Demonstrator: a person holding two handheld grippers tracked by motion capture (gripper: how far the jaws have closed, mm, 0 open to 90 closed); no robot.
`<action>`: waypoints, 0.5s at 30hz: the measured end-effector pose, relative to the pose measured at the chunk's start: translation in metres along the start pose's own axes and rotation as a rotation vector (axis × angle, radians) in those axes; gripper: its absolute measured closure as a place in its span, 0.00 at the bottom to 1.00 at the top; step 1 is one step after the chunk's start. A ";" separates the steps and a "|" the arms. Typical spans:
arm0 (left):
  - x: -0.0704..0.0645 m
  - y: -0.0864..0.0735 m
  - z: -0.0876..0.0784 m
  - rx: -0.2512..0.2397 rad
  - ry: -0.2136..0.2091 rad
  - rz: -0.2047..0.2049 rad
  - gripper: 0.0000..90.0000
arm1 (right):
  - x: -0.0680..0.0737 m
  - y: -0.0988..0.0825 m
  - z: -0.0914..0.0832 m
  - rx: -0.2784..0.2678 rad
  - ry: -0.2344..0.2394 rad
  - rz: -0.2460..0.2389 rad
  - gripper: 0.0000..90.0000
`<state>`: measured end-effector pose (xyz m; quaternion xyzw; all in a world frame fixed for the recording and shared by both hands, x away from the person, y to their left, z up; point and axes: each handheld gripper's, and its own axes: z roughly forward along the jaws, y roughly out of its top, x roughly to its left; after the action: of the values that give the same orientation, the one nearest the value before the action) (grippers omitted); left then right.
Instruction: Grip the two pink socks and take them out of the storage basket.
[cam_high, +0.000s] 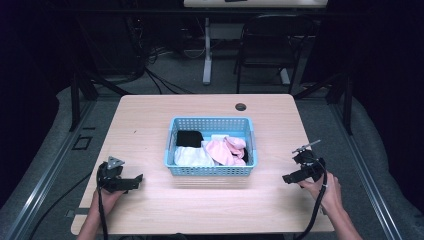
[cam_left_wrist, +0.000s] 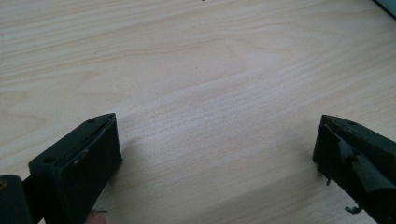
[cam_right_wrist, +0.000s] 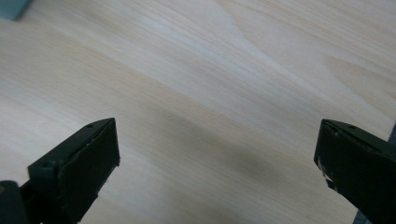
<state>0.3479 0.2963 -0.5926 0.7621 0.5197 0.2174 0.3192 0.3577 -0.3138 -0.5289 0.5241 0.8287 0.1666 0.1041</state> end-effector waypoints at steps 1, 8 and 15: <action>0.000 0.000 0.000 0.000 0.000 0.000 0.01 | 0.001 0.000 -0.003 -0.001 0.006 -0.005 0.01; 0.000 0.000 0.000 0.000 -0.001 0.001 0.01 | 0.005 0.004 -0.019 -0.034 0.015 -0.033 0.01; 0.000 0.000 0.000 0.000 -0.001 -0.001 0.01 | 0.018 0.014 -0.035 -0.070 0.030 -0.073 0.00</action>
<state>0.3479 0.2963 -0.5926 0.7619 0.5198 0.2168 0.3198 0.3497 -0.2980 -0.4916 0.4872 0.8423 0.1993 0.1159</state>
